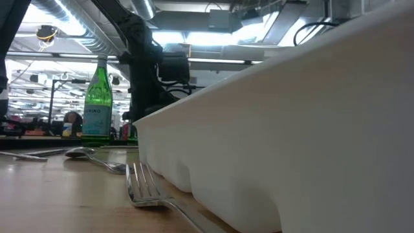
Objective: Sort silverware
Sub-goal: Put the silver table knife into the white silverware tray
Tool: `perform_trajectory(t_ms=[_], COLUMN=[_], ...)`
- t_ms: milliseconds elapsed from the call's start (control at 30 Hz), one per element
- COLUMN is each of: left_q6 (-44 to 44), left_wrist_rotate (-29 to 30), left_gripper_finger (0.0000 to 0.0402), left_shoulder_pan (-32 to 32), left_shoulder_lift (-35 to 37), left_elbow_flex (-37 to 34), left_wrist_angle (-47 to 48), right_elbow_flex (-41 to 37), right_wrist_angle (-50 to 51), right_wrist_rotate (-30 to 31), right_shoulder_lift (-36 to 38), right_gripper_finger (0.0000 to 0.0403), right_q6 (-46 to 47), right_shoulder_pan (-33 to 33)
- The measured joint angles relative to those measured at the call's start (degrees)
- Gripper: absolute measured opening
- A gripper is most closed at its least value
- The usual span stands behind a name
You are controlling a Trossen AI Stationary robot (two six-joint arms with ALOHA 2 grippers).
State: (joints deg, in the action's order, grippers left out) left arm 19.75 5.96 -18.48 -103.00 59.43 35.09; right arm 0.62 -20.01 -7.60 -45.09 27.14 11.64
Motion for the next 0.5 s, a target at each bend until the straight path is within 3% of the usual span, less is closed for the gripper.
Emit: perform_trajectory(t_ms=[500], left_q6=[2.43], left_wrist_rotate=[-2.00], left_gripper_finger=[0.0030], left_shoulder_pan=[0.07], left_shoulder_lift=[0.03], left_elbow_flex=[3.79], left_wrist_angle=[0.76], right_elbow_flex=[-0.11], right_wrist_angle=[0.57], right_wrist_rotate=[0.02], right_shoulder_lift=[-0.14], right_gripper_finger=[0.0143], right_q6=[3.23], right_shoulder_pan=[0.00])
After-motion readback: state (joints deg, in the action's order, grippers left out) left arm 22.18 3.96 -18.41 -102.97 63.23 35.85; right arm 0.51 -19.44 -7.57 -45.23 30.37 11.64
